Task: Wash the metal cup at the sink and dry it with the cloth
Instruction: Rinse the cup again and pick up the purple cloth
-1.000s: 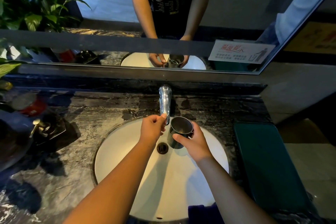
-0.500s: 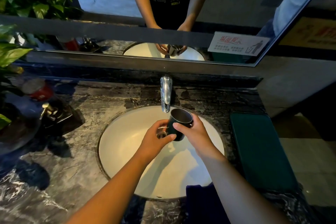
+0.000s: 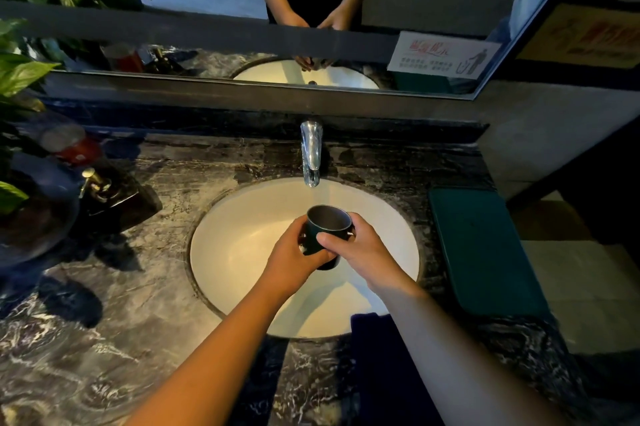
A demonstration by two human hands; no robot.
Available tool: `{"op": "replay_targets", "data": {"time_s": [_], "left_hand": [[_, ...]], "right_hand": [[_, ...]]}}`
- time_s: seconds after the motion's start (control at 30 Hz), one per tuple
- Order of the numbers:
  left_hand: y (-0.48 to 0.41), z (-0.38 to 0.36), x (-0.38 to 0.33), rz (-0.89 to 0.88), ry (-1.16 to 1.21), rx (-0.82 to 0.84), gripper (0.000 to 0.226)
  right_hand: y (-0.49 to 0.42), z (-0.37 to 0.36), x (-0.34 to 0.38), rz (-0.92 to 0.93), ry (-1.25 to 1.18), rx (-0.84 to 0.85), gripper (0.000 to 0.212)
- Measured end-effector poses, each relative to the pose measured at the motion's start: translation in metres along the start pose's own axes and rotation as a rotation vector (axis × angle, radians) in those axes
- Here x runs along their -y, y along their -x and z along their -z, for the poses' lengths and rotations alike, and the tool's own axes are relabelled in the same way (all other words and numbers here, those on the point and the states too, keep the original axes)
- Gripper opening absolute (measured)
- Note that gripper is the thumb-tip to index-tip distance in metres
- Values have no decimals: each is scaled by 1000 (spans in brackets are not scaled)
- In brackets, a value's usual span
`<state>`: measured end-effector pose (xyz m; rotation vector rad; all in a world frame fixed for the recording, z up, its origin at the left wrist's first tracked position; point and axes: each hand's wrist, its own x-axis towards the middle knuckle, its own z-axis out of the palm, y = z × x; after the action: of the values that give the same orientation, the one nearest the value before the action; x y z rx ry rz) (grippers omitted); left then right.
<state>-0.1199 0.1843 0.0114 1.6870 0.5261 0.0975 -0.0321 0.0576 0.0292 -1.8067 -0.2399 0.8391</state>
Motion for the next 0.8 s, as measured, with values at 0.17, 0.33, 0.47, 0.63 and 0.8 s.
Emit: {"op": "replay_targets", "data": {"time_s": [0.17,0.33,0.47,0.63,0.8], "left_hand": [[26,-7,2,18,-30,-1,67],[58,-26,0,27,-73,-18,69],[84,-43,4,46,-64,-51,70],[117,-58,15,112,-8,-112,68],[142,-55,30,183,19,-133,69]], "right_hand": [[22,5,-14,36,54,57,67],[54,16,-32,82,43,88,54],[75,24,-49,121,87,132,54],[99,35,-83,100,192,87,60],[130,43,-127,144,492,0,59]]}}
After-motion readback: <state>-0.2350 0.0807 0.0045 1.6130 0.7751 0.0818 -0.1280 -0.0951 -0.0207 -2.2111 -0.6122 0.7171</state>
